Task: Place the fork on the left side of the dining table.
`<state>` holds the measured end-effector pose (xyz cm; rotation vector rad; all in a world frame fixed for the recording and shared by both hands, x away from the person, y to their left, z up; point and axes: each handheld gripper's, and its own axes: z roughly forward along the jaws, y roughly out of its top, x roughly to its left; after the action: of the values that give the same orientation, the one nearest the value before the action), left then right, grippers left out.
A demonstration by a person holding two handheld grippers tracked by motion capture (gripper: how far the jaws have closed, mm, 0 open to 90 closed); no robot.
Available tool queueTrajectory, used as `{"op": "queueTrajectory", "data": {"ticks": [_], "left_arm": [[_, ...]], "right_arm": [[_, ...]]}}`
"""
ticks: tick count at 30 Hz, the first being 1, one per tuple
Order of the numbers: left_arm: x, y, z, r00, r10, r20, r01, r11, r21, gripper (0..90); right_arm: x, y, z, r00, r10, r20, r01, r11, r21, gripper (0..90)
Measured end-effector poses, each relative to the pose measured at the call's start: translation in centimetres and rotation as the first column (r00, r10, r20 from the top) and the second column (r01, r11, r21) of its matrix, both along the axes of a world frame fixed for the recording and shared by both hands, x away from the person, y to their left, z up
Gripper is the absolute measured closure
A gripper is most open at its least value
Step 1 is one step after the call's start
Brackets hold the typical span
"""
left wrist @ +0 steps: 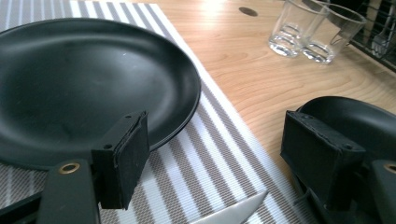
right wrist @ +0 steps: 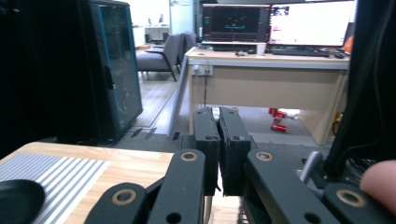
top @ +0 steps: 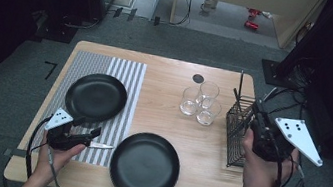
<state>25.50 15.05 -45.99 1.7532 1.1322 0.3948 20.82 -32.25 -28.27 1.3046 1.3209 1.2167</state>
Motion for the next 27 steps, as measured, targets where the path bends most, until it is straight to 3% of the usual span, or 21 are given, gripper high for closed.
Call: {"op": "queueTrajectory", "data": {"ticks": [13,27], "left_arm": [[0.7,-3.3,1.6,0.9974,-0.062,0.036,0.062,0.9981,0.004,24.1],[1.1,-6.1,3.6,0.9913,-0.104,0.08,0.103,0.9946,0.013,24.2]], "right_arm": [[0.9,3.2,-0.6,0.9968,0.079,-0.011,-0.079,0.997,0.003,88.5],[1.5,6.5,-1.5,0.9868,0.161,-0.019,-0.16,0.987,0.021,88.5]]}}
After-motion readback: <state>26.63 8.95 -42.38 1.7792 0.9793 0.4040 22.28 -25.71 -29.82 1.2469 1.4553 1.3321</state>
